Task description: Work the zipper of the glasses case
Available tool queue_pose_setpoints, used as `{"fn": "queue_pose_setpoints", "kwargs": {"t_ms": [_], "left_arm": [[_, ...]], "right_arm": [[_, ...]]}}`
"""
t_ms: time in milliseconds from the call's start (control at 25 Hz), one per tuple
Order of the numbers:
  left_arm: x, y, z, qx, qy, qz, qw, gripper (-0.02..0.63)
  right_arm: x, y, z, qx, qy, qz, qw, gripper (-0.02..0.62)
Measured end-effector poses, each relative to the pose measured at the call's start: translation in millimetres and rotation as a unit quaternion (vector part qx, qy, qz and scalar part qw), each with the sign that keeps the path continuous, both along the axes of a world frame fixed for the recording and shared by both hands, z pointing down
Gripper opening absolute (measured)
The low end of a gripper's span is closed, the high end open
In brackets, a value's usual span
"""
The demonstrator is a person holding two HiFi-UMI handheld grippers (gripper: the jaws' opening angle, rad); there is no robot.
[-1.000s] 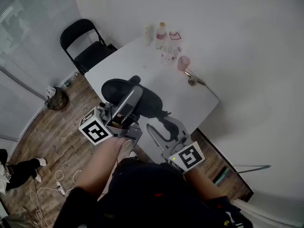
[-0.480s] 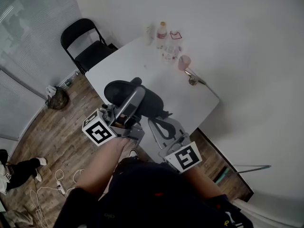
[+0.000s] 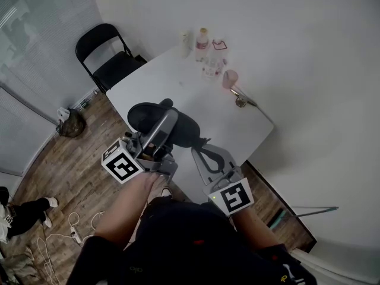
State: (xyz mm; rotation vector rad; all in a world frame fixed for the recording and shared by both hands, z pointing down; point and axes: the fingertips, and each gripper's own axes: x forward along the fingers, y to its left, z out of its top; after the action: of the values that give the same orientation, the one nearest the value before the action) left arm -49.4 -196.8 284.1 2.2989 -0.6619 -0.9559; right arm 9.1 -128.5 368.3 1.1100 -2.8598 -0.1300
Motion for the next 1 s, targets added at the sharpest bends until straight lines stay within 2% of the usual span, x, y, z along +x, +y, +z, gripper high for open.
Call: {"fn": "queue_pose_setpoints", "kwargs": {"t_ms": [120, 280, 480, 760, 920, 1000], "left_arm": [[2, -1, 8, -0.005, -0.020, 0.011, 0.9997, 0.261], [8, -1, 26, -0.017, -0.054, 0.036, 0.9977, 0.261], [14, 11, 40, -0.022, -0.103, 0.077, 0.9914, 0.259], [34, 22, 71, -0.039, -0.166, 0.158, 0.9727, 0.261], [44, 29, 79, -0.023, -0.209, 0.168, 0.9631, 0.261], [49, 37, 82, -0.015, -0.240, 0.181, 0.9538, 0.261]], "right_arm": [[7, -6, 6, -0.004, 0.015, 0.003, 1.000, 0.018], [13, -13, 17, 0.018, 0.055, -0.002, 0.998, 0.020], [11, -4, 27, 0.032, 0.105, -0.009, 0.994, 0.020], [12, -5, 34, 0.024, 0.110, -0.021, 0.993, 0.020], [15, -5, 40, 0.025, 0.133, -0.029, 0.990, 0.021], [15, -1, 40, 0.025, 0.141, -0.031, 0.989, 0.021]]}}
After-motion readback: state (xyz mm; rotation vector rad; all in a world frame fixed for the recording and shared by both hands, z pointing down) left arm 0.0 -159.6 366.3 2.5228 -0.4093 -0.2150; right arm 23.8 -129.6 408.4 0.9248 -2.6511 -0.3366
